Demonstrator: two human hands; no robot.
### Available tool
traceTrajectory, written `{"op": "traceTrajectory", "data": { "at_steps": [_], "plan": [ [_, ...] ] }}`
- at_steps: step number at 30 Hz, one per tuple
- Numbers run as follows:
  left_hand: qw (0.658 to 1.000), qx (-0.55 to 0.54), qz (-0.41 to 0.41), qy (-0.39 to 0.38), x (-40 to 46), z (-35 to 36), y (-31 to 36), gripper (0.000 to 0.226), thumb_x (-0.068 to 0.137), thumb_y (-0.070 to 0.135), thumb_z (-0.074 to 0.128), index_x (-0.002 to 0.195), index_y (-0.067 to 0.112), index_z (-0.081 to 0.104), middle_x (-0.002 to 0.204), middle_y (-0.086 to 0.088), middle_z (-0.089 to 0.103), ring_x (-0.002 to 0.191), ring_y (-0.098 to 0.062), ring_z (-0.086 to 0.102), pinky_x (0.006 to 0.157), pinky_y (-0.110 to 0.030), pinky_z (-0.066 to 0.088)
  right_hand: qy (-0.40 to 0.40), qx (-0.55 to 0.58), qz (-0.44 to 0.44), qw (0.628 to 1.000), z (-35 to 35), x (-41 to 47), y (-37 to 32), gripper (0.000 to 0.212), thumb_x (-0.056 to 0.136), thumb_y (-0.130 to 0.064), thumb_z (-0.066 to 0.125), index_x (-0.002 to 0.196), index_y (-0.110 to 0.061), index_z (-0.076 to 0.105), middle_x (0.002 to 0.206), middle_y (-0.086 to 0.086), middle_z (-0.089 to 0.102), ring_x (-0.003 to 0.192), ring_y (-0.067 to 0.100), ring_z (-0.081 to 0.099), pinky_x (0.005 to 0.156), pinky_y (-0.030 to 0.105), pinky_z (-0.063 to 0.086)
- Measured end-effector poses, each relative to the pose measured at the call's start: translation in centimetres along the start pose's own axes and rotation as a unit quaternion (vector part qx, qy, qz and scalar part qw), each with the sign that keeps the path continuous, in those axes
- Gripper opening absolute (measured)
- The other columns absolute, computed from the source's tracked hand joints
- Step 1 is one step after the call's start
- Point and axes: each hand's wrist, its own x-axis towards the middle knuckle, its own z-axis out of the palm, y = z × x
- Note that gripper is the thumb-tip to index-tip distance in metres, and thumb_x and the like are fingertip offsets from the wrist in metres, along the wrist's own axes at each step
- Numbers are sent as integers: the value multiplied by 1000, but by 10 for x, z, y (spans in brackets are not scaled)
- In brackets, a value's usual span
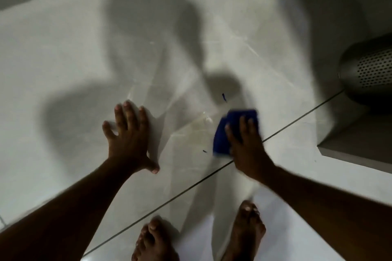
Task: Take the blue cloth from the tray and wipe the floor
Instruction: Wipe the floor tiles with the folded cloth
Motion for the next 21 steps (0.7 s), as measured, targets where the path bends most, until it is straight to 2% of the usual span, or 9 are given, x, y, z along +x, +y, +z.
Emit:
{"op": "traceTrajectory", "data": {
  "at_steps": [2, 4, 7, 10, 13, 16, 18, 19, 21],
  "plan": [
    [1000, -1, 3, 5, 0, 0, 0, 176, 26, 74, 83, 148, 9, -25, 152, -30, -35, 140, -49, -31, 109, -78, 9, 41, 50, 146, 987, -28, 71, -3, 78, 90, -29, 55, 154, -19, 10, 159, 29, 0, 142, 55, 0, 110, 68, 24],
    [1000, 2, 5, 12, 0, 2, -2, 176, 25, 74, 83, 148, 9, -23, 153, -30, -33, 141, -49, -29, 109, -77, 8, 51, 59, 185, 980, -38, 116, -26, 82, 89, -33, 54, 153, -22, 5, 159, 27, -5, 143, 54, -4, 111, 69, 18],
    [1000, -3, 3, 17, 0, 4, -2, 176, 26, 74, 84, 148, 10, -26, 152, -29, -35, 140, -48, -31, 110, -75, 5, 84, 8, 52, 995, 1, 80, -92, 90, 80, -34, 62, 153, -22, 11, 159, 29, 5, 143, 54, 3, 110, 70, 19],
    [1000, -10, 2, 15, -3, 3, -4, 175, 30, 73, 84, 145, 10, -32, 151, -27, -39, 139, -46, -34, 112, -74, 6, -13, -32, -99, 994, 40, -23, -110, 104, 68, -34, 75, 153, -23, 16, 159, 27, 11, 144, 52, 9, 108, 71, 24],
    [1000, -8, 12, 22, -5, 2, -4, 175, 30, 74, 84, 146, 9, -29, 152, -28, -36, 140, -47, -31, 111, -75, 8, -9, -65, -156, 986, 17, -13, -47, 79, 80, -32, 59, 151, -22, 26, 154, 30, 24, 141, 54, 19, 107, 67, 29],
    [999, -5, 11, 30, -2, 5, -3, 176, 26, 74, 84, 147, 6, -24, 154, -31, -29, 142, -50, -25, 109, -77, 10, 70, -59, -24, 996, -29, 83, -9, 65, 93, -37, 35, 152, -16, 19, 154, 37, 13, 140, 58, 12, 113, 65, 20],
    [999, 5, 8, 37, 0, 8, -5, 177, 24, 74, 84, 148, 6, -22, 155, -31, -26, 143, -50, -22, 108, -78, 11, 106, 9, 95, 990, -49, 144, -18, 68, 94, -36, 43, 153, -21, 15, 158, 32, 5, 142, 57, 4, 114, 66, 14],
    [999, 5, 8, 39, 1, 9, -5, 177, 24, 74, 84, 148, 7, -22, 155, -30, -26, 143, -49, -23, 108, -77, 11, 124, 19, 119, 985, -47, 157, -36, 68, 92, -36, 46, 153, -24, 17, 159, 30, 4, 142, 56, 2, 114, 67, 14],
    [999, 1, 15, 48, 0, 10, -7, 175, 25, 74, 84, 148, 8, -22, 156, -28, -28, 143, -47, -24, 110, -76, 10, 148, -13, 44, 988, -23, 141, -81, 68, 89, -36, 47, 152, -29, 21, 159, 29, 8, 143, 54, 4, 113, 67, 16]
  ]
}}
